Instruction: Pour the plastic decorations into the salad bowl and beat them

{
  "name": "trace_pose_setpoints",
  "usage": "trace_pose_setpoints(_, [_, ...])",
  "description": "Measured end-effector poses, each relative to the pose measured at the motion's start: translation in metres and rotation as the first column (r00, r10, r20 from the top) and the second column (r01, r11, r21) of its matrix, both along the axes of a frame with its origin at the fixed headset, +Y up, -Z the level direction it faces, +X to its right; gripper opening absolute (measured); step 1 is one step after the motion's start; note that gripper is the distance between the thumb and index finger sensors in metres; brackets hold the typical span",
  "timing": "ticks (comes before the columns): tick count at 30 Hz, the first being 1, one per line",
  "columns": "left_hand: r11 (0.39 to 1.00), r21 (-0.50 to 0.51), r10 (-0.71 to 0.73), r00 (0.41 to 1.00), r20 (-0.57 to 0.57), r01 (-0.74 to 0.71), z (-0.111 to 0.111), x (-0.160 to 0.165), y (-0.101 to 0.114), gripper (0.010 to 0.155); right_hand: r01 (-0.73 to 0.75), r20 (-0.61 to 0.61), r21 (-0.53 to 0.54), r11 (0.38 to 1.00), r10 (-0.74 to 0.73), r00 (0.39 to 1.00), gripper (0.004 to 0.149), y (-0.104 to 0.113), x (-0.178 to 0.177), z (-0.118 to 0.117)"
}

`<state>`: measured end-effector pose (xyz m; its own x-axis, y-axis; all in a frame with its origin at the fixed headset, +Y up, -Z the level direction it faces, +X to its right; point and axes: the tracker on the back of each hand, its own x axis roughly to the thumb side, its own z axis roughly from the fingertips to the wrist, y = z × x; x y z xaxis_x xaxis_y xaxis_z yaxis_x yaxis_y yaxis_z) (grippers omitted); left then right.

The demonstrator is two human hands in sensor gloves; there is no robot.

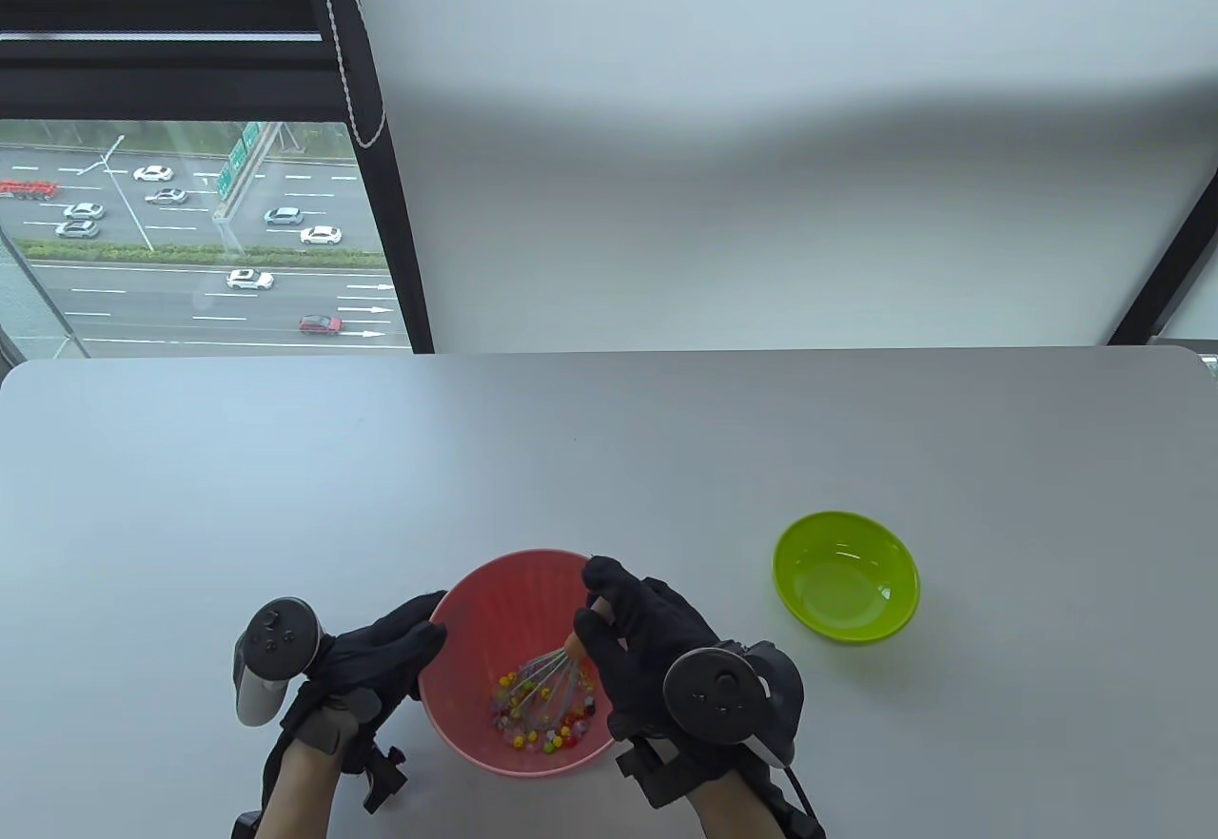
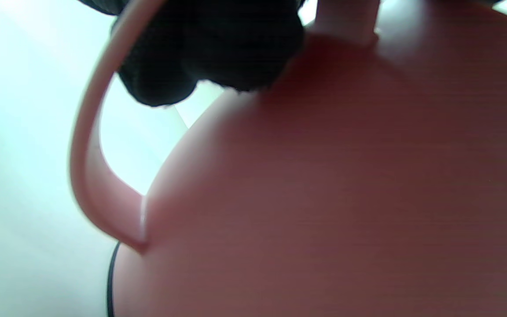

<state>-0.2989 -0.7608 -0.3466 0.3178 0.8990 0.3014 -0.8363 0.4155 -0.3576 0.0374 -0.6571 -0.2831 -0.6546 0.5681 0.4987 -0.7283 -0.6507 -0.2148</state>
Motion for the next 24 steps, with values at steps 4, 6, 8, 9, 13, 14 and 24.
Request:
trace_pose_setpoints(4, [1.000,0.000,0.000,1.000,0.000,0.000,0.0000,-0.0001,0.0001,0.077,-0.014,0.008,0.013,1.000,0.013,1.000,0.055,-0.0005,-0.0016,0.0005])
trace_pose_setpoints(6, [1.000,0.002,-0.002,1.000,0.000,0.002,0.0001,-0.0002,0.0001,0.077,-0.028,0.018,0.029,0.999,0.027,0.999,0.054,-0.0001,-0.0017,0.0013])
trace_pose_setpoints(8, [1.000,0.001,0.000,1.000,0.000,0.000,0.0000,-0.0002,0.0000,0.077,-0.041,0.032,0.044,0.998,0.040,0.999,0.054,0.0002,-0.0016,0.0017])
trace_pose_setpoints(9, [1.000,0.000,0.001,1.000,0.001,-0.001,-0.0001,-0.0002,0.0000,0.077,-0.051,0.040,0.052,0.997,0.049,0.998,0.054,0.0005,-0.0011,0.0019])
trace_pose_setpoints(13, [1.000,0.001,0.000,1.000,0.000,0.000,0.0000,-0.0002,0.0000,0.077,-0.070,0.071,0.078,0.994,0.065,0.995,0.054,0.0007,0.0012,0.0020])
trace_pose_setpoints(14, [1.000,0.000,0.000,1.000,0.001,0.000,0.0000,-0.0001,0.0001,0.077,-0.075,0.081,0.085,0.993,0.068,0.994,0.055,0.0010,0.0018,0.0022])
trace_pose_setpoints(24, [1.000,0.000,0.000,1.000,0.001,0.000,0.0001,0.0000,0.0002,0.077,-0.073,0.113,0.110,0.991,0.060,0.992,0.057,0.0027,0.0066,0.0039])
